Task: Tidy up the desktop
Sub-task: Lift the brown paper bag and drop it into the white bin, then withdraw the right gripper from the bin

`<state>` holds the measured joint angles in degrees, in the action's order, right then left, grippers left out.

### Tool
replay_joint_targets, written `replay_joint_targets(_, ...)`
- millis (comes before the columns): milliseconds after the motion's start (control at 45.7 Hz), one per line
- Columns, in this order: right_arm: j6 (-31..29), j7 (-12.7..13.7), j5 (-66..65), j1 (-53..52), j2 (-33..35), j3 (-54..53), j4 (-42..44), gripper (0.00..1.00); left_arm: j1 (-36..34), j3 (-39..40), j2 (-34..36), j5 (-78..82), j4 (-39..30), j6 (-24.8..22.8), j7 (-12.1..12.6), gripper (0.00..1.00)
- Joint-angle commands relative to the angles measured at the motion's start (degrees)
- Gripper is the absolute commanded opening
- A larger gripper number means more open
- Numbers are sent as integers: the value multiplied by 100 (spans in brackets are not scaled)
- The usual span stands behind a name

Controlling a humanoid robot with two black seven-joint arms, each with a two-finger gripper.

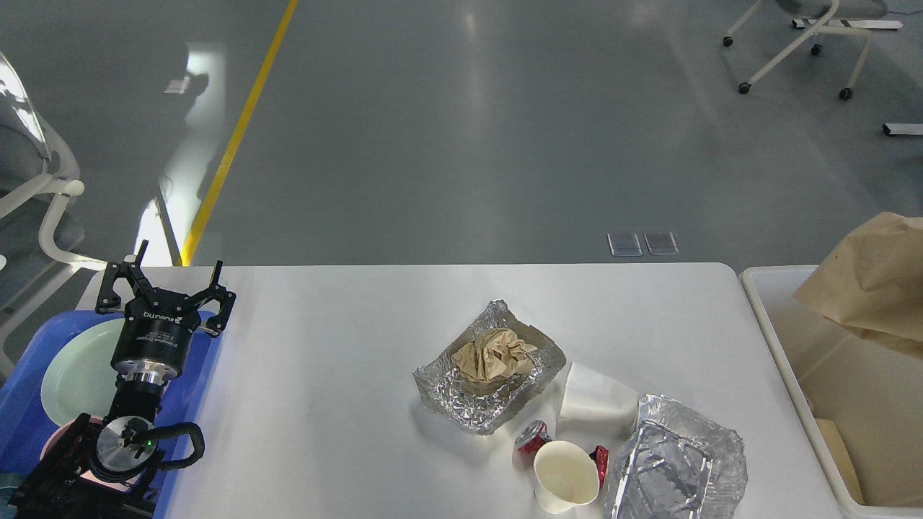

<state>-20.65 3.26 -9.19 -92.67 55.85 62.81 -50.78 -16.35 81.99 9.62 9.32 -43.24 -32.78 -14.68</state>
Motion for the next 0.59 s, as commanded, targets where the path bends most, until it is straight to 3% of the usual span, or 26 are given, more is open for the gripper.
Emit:
replay_joint_targets(0, 482, 8, 119, 1626, -30, -1331, 787, 0, -8, 1, -4, 0, 0, 0, 1, 97)
replay_joint_targets(175, 1352, 25, 110, 3674, -486, -3028, 1745, 0, -8, 1, -3, 0, 0, 0, 1, 97)
replay_joint_targets(306, 1950, 26, 110, 4835, -1347, -3635, 2879, 0, -8, 1, -3, 0, 0, 0, 9, 97)
replay_joint_targets(569, 2741, 34, 128, 5821, -2666, -3987, 4137, 0, -8, 1, -3, 0, 0, 0, 9, 97)
